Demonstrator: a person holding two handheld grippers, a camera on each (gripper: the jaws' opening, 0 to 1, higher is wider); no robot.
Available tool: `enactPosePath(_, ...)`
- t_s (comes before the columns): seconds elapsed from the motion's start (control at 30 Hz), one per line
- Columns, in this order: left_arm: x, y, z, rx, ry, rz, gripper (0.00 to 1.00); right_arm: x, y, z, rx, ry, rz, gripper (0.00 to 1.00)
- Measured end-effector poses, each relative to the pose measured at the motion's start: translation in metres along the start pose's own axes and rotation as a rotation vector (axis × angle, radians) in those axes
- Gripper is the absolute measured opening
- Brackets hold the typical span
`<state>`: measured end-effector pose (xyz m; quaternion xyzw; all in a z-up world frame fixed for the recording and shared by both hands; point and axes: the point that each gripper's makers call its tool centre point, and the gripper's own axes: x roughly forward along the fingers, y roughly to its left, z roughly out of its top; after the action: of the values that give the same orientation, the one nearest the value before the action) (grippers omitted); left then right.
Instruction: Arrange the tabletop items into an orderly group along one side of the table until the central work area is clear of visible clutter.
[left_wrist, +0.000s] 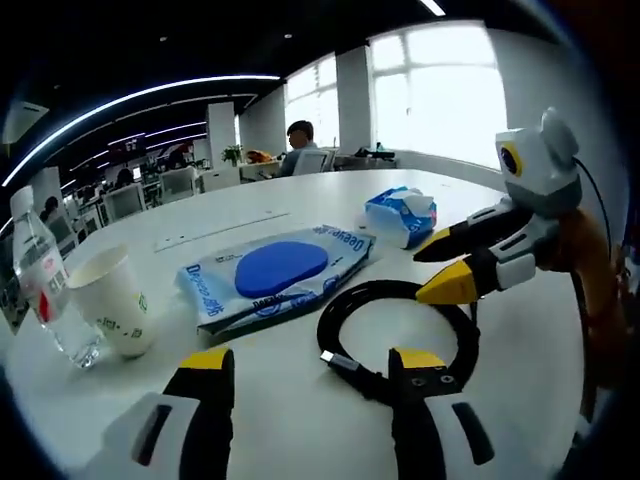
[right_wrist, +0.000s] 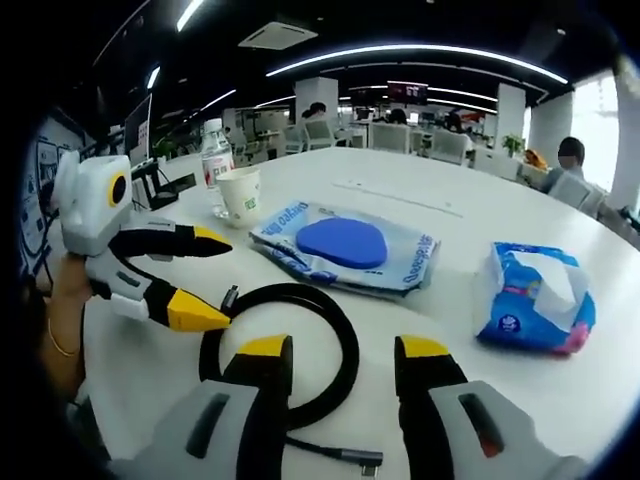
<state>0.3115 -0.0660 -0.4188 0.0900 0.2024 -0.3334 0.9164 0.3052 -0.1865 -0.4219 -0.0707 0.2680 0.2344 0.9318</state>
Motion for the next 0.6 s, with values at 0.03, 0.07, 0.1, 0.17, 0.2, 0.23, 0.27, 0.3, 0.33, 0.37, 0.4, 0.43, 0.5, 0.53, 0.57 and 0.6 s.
enactPosePath(0.03,-0.002,-0.001,0.002,-0.009,-0.013,-0.012,0.66,0.0,0.0,0.0,0.001,-0.004,-0.001,0.43)
enactPosePath(0.07,-0.003,-0.002,0.002,-0.017,-0.02,-0.023,0.67,-0.001,0.0,0.001,-0.002,-0.013,-0.002,0.44)
enactPosePath(0.1,-0.005,-0.004,0.003,-0.031,-0.027,-0.04,0.67,-0.002,0.001,0.002,-0.012,-0.024,0.001,0.45)
enactPosePath(0.17,-0.01,-0.005,0.006,-0.049,-0.051,-0.054,0.68,-0.003,0.002,0.002,-0.022,-0.03,0.004,0.46)
enactPosePath(0.2,-0.013,-0.004,0.007,-0.05,-0.057,-0.055,0.7,-0.004,0.003,0.001,-0.026,-0.033,0.005,0.47)
enactPosePath(0.23,-0.015,-0.003,0.007,-0.049,-0.062,-0.055,0.71,-0.006,0.004,0.001,-0.029,-0.043,0.006,0.48)
enactPosePath(0.27,-0.017,-0.002,0.007,-0.049,-0.066,-0.053,0.73,-0.007,0.004,0.001,-0.029,-0.046,0.006,0.48)
enactPosePath(0.3,-0.02,0.0,0.007,-0.045,-0.068,-0.047,0.74,-0.009,0.004,0.002,-0.023,-0.06,0.006,0.47)
enactPosePath(0.33,-0.023,0.002,0.006,-0.04,-0.07,-0.041,0.75,-0.01,0.003,0.002,-0.017,-0.074,0.007,0.47)
enactPosePath(0.37,-0.026,0.004,0.005,-0.036,-0.072,-0.035,0.76,-0.012,0.003,0.003,-0.012,-0.088,0.007,0.47)
enactPosePath(0.4,-0.03,0.007,0.003,-0.029,-0.07,-0.027,0.76,-0.014,0.003,0.002,-0.006,-0.091,0.01,0.47)
enactPosePath(0.43,-0.033,0.009,0.002,-0.026,-0.071,-0.021,0.76,-0.015,0.003,0.001,-0.001,-0.092,0.012,0.47)
enactPosePath(0.5,-0.036,0.01,0.001,-0.016,-0.076,-0.015,0.76,-0.018,0.003,-0.001,0.005,-0.094,0.011,0.49)
enactPosePath(0.53,-0.037,0.01,0.0,-0.011,-0.076,-0.014,0.77,-0.019,0.002,-0.002,0.004,-0.093,0.006,0.51)
enactPosePath(0.57,-0.038,0.01,-0.001,-0.01,-0.072,-0.013,0.77,-0.019,0.002,-0.003,0.004,-0.092,0.001,0.52)
enactPosePath(0.6,-0.038,0.011,-0.003,-0.008,-0.067,-0.012,0.78,-0.02,0.001,-0.003,0.006,-0.091,-0.004,0.55)
